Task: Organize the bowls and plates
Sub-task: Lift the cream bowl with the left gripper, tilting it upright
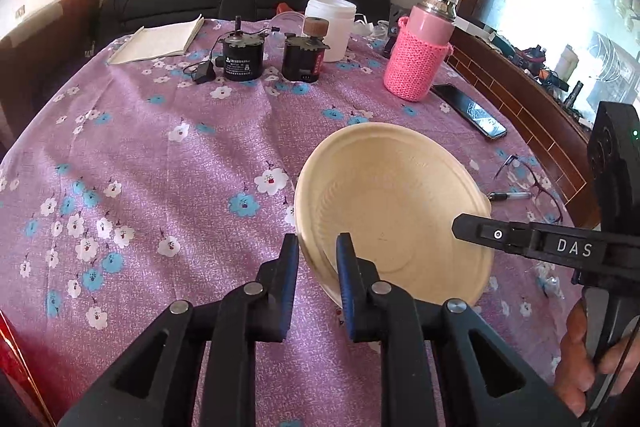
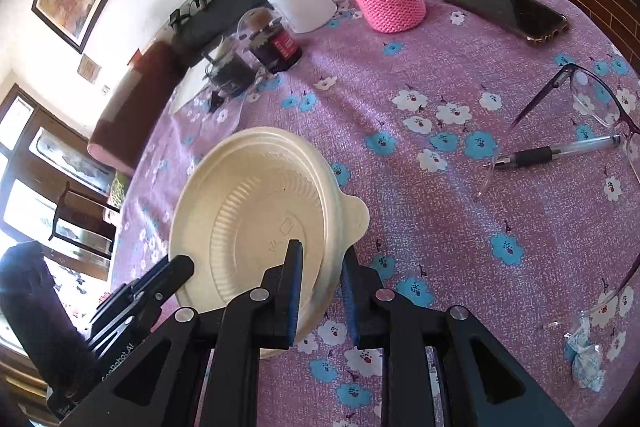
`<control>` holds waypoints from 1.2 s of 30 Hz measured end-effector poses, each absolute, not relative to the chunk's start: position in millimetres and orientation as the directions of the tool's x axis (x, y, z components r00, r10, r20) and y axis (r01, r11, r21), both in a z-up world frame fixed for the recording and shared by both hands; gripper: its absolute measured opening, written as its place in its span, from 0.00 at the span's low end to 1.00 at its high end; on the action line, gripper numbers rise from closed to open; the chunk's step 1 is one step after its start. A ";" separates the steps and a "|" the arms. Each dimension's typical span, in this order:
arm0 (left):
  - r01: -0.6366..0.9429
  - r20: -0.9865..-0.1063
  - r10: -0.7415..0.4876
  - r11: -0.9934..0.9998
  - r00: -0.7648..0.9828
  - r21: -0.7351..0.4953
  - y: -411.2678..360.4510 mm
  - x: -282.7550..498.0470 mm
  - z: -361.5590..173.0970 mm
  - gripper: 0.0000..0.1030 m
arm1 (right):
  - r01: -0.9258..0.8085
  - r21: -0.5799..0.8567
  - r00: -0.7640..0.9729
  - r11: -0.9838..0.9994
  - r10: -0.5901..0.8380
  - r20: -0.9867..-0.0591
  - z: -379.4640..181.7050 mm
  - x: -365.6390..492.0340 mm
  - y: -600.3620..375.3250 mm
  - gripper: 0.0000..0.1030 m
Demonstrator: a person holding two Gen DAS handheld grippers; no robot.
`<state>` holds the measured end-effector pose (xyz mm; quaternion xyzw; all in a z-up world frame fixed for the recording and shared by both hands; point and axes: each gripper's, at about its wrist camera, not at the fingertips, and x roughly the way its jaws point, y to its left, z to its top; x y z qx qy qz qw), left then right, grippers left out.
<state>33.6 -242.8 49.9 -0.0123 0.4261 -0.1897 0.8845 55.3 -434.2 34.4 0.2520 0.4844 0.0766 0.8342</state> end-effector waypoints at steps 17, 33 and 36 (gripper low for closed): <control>0.338 -0.695 -0.277 0.940 0.663 -0.053 -253.0 37.6 35.7 0.18 | 0.115 0.396 0.519 0.911 0.285 -0.806 24.3 58.5 -417.5 0.20; 0.346 -0.685 -0.275 0.937 0.675 -0.035 -253.1 37.9 34.2 0.18 | 0.107 0.394 0.527 0.913 0.284 -0.801 22.8 58.6 -414.8 0.21; 0.345 -0.684 -0.274 0.938 0.676 -0.034 -253.7 38.7 33.4 0.18 | 0.106 0.399 0.528 0.911 0.289 -0.799 23.7 58.5 -415.0 0.21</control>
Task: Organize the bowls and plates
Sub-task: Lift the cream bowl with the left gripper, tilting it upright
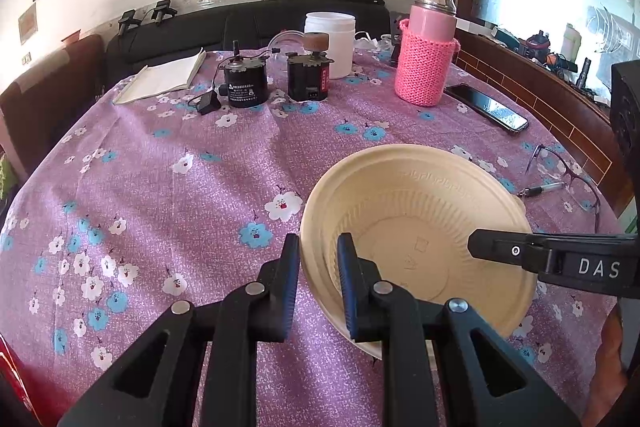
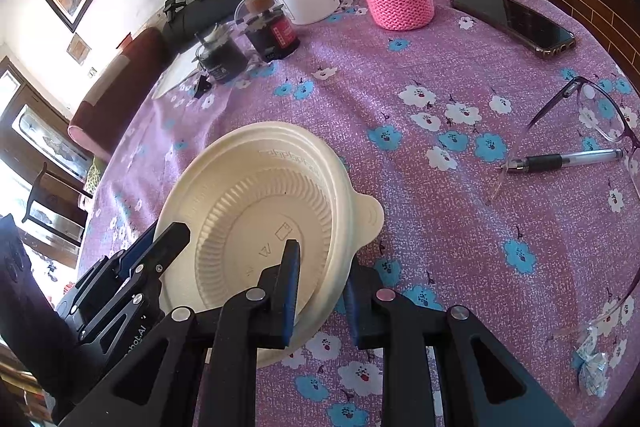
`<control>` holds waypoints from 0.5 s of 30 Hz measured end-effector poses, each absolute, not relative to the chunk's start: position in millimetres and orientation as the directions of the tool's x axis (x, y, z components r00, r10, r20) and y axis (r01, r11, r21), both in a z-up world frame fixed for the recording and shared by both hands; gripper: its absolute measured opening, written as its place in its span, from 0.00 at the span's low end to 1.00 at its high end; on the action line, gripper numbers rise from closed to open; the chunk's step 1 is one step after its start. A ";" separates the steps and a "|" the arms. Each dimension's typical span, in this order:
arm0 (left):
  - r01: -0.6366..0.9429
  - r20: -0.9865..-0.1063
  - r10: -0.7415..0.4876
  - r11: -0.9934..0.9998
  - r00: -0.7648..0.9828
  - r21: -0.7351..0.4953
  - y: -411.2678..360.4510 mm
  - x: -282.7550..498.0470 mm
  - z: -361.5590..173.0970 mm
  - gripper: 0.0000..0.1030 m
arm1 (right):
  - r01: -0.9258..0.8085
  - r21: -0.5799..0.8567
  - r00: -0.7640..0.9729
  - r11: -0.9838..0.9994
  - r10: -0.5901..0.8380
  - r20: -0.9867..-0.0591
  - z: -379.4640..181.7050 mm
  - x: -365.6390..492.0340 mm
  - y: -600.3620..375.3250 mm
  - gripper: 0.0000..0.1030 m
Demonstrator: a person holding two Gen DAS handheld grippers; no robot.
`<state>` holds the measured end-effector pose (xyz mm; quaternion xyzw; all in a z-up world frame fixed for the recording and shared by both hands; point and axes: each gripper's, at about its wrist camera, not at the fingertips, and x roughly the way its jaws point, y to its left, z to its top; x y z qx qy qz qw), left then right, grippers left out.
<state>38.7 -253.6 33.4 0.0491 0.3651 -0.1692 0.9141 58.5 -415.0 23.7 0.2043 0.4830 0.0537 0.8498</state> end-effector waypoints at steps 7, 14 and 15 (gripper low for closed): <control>0.345 -0.678 -0.268 0.938 0.684 -0.022 -254.3 39.2 32.6 0.17 | 0.110 0.406 0.531 0.907 0.292 -0.796 24.0 56.5 -416.0 0.21; 0.347 -0.677 -0.274 0.937 0.684 -0.029 -253.3 39.5 32.8 0.16 | 0.110 0.404 0.534 0.908 0.289 -0.794 25.9 55.8 -415.9 0.20; 0.347 -0.676 -0.275 0.937 0.684 -0.030 -253.1 39.5 32.9 0.16 | 0.110 0.406 0.535 0.907 0.290 -0.793 26.2 55.7 -416.1 0.20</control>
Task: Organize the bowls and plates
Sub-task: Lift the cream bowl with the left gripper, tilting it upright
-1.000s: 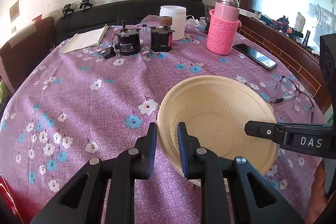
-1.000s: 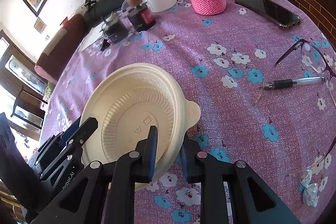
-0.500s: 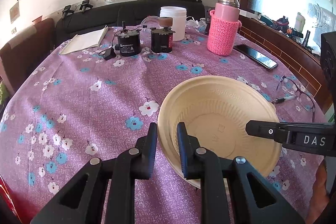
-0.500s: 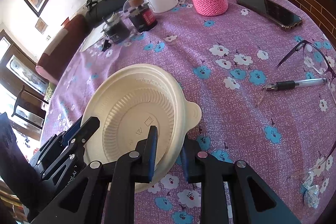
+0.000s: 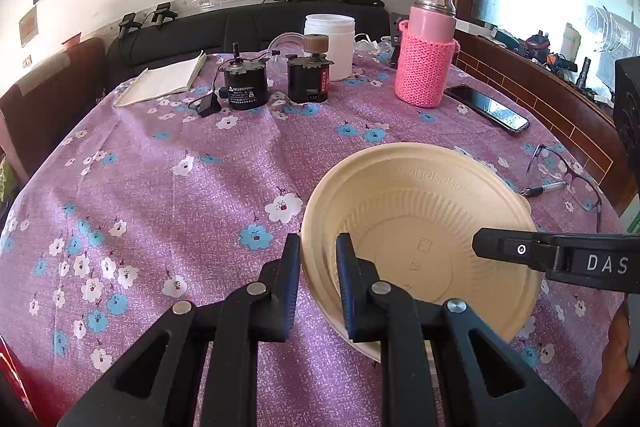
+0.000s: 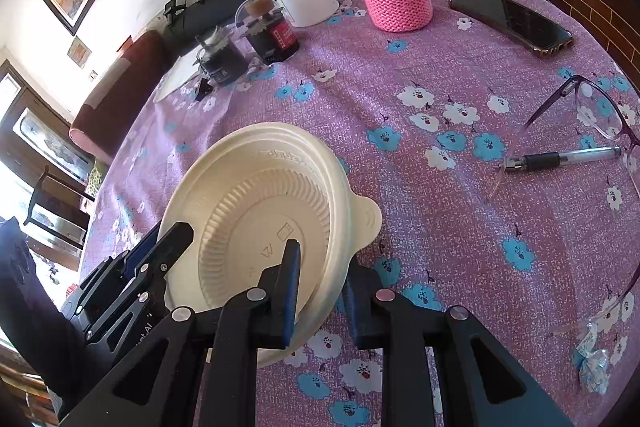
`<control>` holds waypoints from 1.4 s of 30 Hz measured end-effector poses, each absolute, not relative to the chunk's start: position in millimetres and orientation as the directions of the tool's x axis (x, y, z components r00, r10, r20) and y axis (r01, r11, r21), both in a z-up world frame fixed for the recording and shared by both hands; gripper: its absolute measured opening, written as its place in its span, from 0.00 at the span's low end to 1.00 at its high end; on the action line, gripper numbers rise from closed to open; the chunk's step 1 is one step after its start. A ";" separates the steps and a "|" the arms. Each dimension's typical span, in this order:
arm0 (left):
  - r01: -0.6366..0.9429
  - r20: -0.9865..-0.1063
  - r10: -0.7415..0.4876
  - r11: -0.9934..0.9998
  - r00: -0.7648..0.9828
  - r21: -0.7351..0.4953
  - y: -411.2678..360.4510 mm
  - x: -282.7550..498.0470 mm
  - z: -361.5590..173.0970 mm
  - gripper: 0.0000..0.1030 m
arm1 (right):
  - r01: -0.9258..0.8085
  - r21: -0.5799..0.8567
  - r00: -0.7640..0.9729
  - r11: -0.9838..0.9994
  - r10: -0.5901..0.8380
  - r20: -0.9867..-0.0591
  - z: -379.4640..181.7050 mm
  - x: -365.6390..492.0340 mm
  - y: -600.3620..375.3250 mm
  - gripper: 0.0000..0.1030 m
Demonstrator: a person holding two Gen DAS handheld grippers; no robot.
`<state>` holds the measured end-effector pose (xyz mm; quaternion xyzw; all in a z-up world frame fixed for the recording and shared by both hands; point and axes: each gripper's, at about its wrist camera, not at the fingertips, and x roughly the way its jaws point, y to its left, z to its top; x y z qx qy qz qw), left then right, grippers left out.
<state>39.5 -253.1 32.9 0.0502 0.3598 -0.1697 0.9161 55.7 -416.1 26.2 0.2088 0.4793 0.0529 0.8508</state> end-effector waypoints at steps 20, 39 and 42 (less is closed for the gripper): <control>0.315 -0.670 -0.218 0.949 0.709 0.025 -251.5 20.1 40.1 0.16 | 0.091 0.419 0.543 0.903 0.308 -0.781 31.9 50.0 -411.9 0.20; 0.248 -0.746 -0.194 0.968 0.638 -0.040 -192.4 -20.9 38.3 0.17 | -0.103 0.394 0.485 0.913 0.392 -0.782 38.3 33.7 -361.0 0.22; 0.246 -0.744 -0.208 0.967 0.635 -0.060 -188.8 -19.4 37.1 0.17 | -0.096 0.394 0.481 0.914 0.389 -0.785 35.2 35.3 -360.6 0.23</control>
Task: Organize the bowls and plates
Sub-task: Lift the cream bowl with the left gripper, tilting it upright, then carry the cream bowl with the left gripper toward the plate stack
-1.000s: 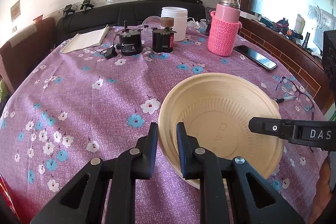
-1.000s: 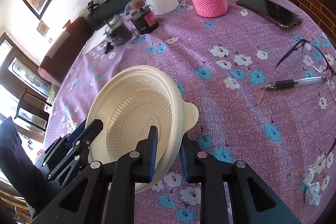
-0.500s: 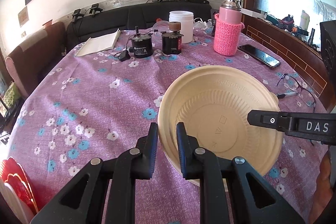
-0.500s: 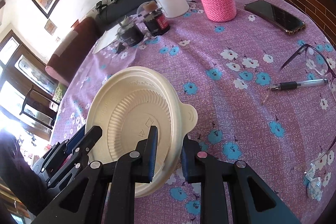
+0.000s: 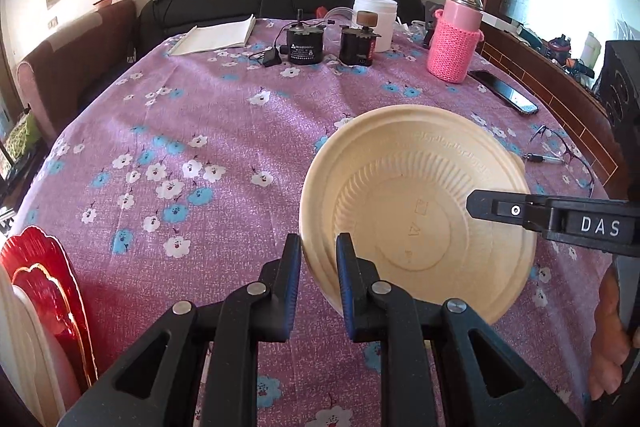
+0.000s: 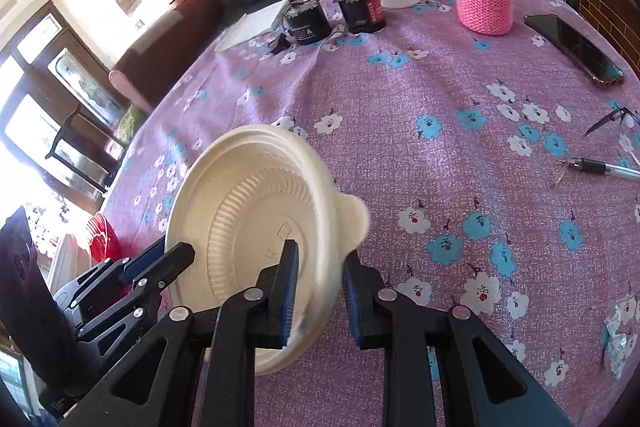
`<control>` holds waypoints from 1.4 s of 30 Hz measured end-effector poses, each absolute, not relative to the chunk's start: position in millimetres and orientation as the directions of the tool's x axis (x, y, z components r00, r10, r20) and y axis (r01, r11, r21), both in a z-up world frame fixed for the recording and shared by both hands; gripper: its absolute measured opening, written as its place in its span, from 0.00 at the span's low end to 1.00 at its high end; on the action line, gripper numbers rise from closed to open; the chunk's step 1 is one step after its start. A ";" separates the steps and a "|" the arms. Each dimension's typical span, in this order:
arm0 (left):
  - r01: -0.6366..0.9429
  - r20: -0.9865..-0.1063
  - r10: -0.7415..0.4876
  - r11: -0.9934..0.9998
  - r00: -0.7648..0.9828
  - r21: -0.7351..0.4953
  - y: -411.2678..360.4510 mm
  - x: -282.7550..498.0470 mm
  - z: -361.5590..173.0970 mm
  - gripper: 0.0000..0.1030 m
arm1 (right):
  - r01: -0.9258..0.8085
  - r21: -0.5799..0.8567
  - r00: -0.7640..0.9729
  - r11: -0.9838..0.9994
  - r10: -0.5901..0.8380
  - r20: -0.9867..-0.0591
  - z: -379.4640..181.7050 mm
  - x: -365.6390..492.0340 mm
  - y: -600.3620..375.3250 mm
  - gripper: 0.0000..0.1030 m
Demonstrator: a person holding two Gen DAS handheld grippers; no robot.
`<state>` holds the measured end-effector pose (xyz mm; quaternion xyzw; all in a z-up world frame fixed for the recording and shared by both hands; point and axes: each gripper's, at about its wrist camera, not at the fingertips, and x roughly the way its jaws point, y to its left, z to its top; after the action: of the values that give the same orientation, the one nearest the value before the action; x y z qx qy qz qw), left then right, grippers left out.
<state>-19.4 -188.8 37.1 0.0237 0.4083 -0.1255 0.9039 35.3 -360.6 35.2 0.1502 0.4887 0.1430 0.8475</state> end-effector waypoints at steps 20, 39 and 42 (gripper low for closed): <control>0.302 -0.712 -0.257 0.951 0.654 -0.066 -195.5 -23.8 42.7 0.16 | -0.021 0.390 0.558 0.920 0.335 -0.759 48.8 13.0 -379.1 0.13; 0.316 -0.686 -0.273 0.946 0.674 -0.066 -171.2 -66.2 56.1 0.17 | -0.043 0.287 0.613 0.957 0.252 -0.749 77.9 -47.0 -343.3 0.12; 0.316 -0.687 -0.274 0.946 0.673 -0.068 -167.3 -70.9 54.8 0.17 | -0.049 0.254 0.627 0.966 0.228 -0.745 80.2 -54.1 -334.0 0.12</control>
<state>-70.9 -167.3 54.8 0.0282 0.3711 -0.1613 0.9141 -54.1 -334.0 80.2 0.1052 0.4250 0.0773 0.8957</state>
